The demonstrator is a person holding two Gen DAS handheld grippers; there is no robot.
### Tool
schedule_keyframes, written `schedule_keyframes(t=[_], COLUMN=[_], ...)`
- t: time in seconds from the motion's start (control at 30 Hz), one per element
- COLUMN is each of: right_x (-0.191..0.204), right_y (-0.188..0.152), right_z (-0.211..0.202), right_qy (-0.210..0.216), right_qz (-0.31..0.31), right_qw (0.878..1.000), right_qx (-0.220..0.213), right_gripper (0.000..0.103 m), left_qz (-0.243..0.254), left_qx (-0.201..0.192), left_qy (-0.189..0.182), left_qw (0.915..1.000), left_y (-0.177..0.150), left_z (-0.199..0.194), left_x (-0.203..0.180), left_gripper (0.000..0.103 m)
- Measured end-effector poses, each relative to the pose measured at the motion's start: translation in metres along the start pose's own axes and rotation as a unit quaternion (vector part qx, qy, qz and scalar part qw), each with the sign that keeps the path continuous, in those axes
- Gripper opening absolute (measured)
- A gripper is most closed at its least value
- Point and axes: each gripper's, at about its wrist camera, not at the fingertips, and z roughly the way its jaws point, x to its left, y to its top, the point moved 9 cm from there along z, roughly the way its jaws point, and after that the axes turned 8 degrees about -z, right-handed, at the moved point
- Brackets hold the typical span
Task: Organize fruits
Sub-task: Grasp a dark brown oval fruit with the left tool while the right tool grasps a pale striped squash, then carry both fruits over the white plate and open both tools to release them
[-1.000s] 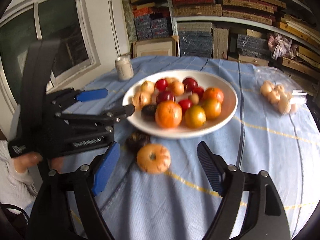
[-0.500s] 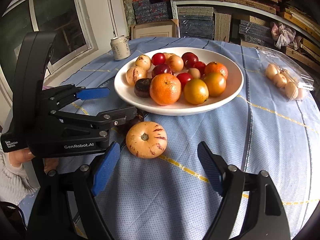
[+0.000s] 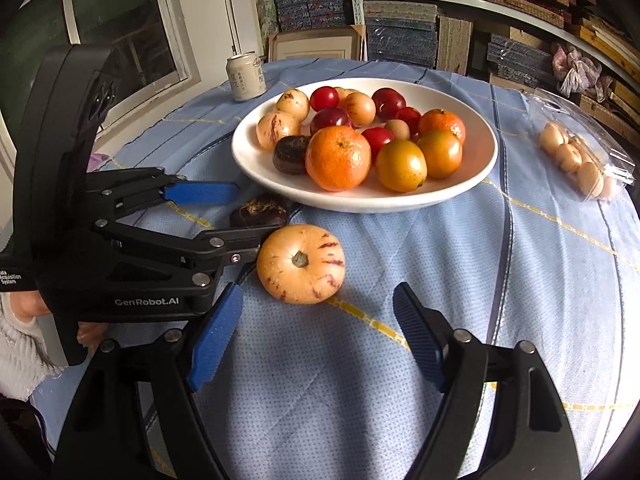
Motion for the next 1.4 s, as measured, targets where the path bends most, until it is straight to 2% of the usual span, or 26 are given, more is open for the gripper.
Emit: schedule_keyframes(t=[0.1,0.27,0.47,0.63,0.7,0.93,1.07,1.23,1.4], right_x=[0.0,0.001,0.004,0.002,0.001,0.001,-0.006,-0.038,-0.075], right_y=[0.0,0.001,0.008,0.015,0.016,0.015,0.014,0.048,0.096], right_z=[0.0,-0.001,0.003,0.012,0.016,0.016,-0.002,-0.045,-0.048], right_qy=[0.002,0.005,0.011,0.021,0.026,0.031,0.04,0.003,-0.029], right_qz=[0.0,0.001,0.002,0.013,0.017,0.024,0.041,0.065,0.092], right_qw=[1.0,1.0,1.0,1.0,1.0,0.999,0.998,0.994,0.989], right_qx=[-0.001,-0.005,-0.013,-0.007,-0.004,-0.003,-0.023,-0.087,-0.115], right_gripper=[0.076,0.076,0.075,0.065,0.048,0.046,0.046,0.046,0.046], left_qz=[-0.007,-0.01,0.005,0.004,0.002,-0.003,-0.007,-0.012,-0.015], left_qx=[0.009,0.006,-0.002,-0.024,-0.026,-0.029,-0.037,-0.066,-0.075], left_qy=[-0.017,-0.021,0.0,0.008,0.01,0.012,0.012,0.033,0.055], left_qw=[0.9998,0.9997,1.0,0.9997,0.9996,0.9995,0.9992,0.9972,0.9955], left_y=[-0.003,-0.002,0.002,0.01,0.01,0.012,0.017,0.051,0.088], left_z=[0.003,0.001,-0.013,-0.027,-0.028,-0.03,-0.035,-0.048,-0.037], left_x=[0.001,0.002,0.008,0.011,0.012,0.015,0.017,0.024,0.03], left_gripper=[0.049,0.048,0.048,0.048,0.048,0.048,0.048,0.048,0.048])
